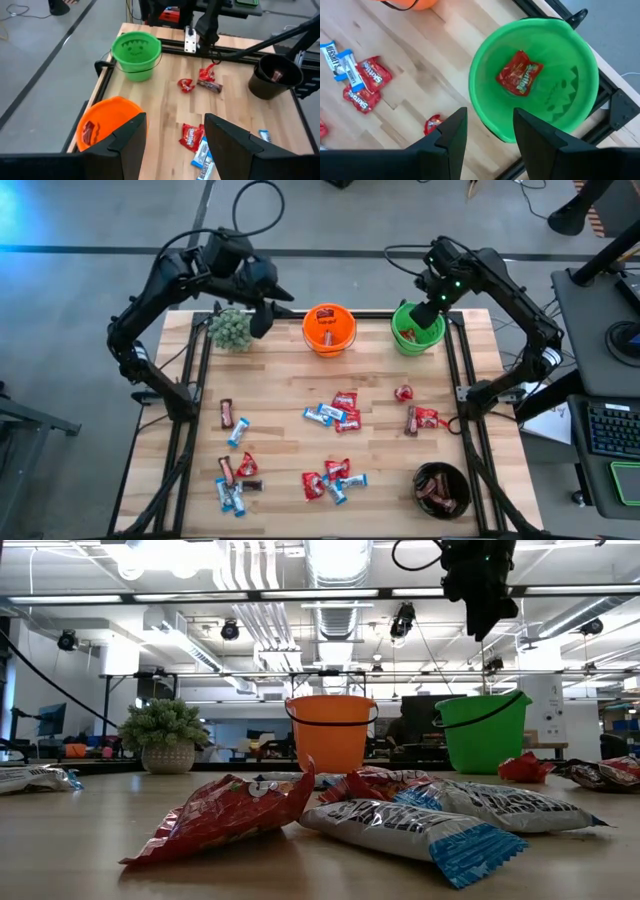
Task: Organize candy in baskets
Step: Put the red candy into the green bucket
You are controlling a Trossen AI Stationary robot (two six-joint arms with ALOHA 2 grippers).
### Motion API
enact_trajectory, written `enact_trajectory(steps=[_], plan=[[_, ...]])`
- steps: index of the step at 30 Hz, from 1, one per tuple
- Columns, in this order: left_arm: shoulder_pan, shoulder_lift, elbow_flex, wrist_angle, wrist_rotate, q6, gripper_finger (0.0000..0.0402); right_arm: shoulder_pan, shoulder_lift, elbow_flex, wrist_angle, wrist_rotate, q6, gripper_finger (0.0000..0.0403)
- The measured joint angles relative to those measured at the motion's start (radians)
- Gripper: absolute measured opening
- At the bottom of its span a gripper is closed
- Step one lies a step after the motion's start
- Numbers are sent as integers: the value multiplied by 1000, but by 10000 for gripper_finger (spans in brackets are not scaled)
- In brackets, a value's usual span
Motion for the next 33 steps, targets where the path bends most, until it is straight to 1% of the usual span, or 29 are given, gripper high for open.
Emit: enact_trajectory(steps=[5,8,14,20,25,33], plan=[[-4,0,-1,-1,2,-63,182,5,-1,0,3,-2,13,151],[-20,0,-2,-1,10,-67,182,15,-10,0,2,-2,21,151],[-72,0,-26,8,11,-57,176,44,-19,0,0,-2,29,150],[-141,0,-55,7,12,-68,159,68,-21,-1,-3,-2,97,150],[-204,0,-114,4,12,-50,148,79,-21,-1,-3,-2,138,150],[-301,0,-253,-2,12,18,137,79,-21,-1,-2,-1,230,150]])
